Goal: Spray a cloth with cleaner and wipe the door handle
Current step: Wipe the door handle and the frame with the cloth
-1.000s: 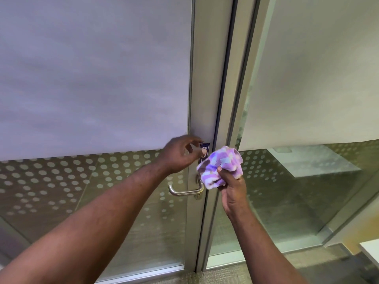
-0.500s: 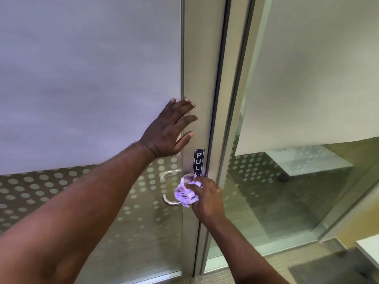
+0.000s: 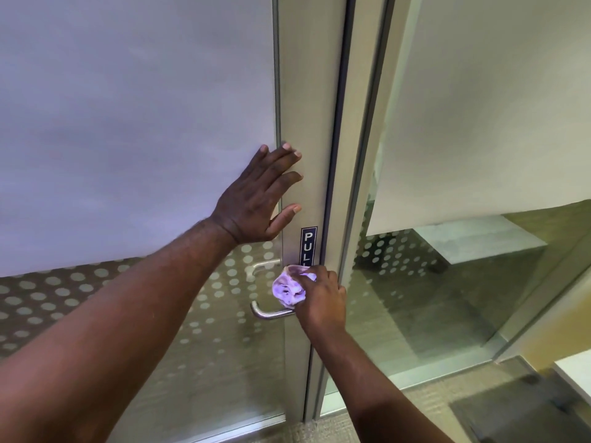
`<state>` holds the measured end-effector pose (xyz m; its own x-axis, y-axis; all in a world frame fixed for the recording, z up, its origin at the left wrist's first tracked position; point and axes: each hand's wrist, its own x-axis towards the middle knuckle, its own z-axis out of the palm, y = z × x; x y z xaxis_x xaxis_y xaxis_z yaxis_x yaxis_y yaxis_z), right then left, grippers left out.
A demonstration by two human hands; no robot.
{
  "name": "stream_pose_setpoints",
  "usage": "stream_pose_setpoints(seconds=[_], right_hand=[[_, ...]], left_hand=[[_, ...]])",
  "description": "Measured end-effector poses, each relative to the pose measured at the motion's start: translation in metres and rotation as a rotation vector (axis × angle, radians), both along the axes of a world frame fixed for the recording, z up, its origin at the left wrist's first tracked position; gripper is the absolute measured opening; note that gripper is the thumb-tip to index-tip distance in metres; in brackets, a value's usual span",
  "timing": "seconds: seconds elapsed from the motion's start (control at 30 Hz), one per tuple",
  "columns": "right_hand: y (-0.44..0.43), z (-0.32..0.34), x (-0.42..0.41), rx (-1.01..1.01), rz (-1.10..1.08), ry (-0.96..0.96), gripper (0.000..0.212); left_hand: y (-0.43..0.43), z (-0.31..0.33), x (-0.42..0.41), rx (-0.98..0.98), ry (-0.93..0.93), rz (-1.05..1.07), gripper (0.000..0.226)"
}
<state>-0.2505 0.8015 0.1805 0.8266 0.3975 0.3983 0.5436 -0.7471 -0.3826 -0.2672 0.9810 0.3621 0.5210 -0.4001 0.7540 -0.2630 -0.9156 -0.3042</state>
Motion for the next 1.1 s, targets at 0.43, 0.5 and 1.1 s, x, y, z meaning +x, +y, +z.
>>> stream_pose_setpoints(seconds=[0.43,0.5,1.1], right_hand=[[0.012,-0.01,0.007,0.114,0.105,-0.056,0.048],[0.011,-0.013,0.01,0.216,0.082,-0.042,0.05],[0.005,-0.032,0.009,0.955,-0.211,0.56,0.031]], left_hand=[[0.0,0.0,0.0,-0.017,-0.003,-0.028,0.047],[0.001,-0.001,0.0,-0.018,-0.003,-0.023,0.048],[-0.001,-0.001,0.0,-0.027,0.007,-0.01,0.051]])
